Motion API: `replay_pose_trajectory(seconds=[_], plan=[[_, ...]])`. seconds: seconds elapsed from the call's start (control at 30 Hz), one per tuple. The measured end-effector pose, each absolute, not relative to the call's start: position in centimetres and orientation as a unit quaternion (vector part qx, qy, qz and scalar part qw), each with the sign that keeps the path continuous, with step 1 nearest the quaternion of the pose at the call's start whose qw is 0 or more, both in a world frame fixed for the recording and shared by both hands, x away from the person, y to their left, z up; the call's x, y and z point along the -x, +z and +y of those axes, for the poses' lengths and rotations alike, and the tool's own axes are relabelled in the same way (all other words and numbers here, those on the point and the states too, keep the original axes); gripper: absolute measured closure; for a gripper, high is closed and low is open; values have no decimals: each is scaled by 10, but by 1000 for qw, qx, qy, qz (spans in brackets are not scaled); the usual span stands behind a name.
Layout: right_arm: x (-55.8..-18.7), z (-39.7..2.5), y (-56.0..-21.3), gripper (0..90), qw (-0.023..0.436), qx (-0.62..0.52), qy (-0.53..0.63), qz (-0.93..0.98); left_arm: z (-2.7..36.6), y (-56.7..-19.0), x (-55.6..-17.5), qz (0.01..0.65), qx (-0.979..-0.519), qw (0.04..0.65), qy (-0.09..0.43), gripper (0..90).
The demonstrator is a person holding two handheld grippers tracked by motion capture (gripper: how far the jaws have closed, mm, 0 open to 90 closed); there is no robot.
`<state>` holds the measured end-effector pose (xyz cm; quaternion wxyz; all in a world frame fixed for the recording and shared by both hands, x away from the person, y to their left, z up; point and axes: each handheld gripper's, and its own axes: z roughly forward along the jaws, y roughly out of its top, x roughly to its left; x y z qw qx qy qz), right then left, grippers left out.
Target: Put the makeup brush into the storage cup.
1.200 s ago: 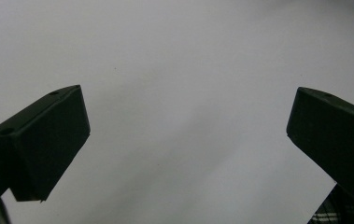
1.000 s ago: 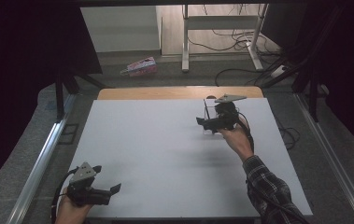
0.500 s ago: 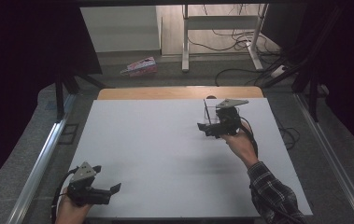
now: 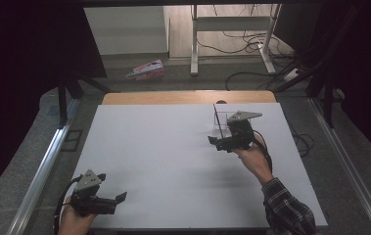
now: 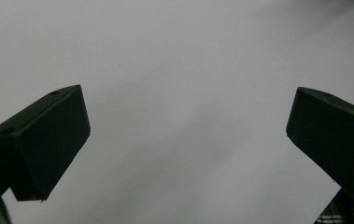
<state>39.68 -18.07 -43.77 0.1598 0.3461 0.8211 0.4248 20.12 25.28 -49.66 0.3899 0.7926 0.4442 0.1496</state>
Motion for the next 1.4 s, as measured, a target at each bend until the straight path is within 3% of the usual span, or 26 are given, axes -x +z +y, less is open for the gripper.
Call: replay_pose_trajectory(seconds=[1.4], plan=[[-356, -198, -453, 33, 149, -336, 404, 838, 251, -497, -201, 442, -797, 383, 151, 3]])
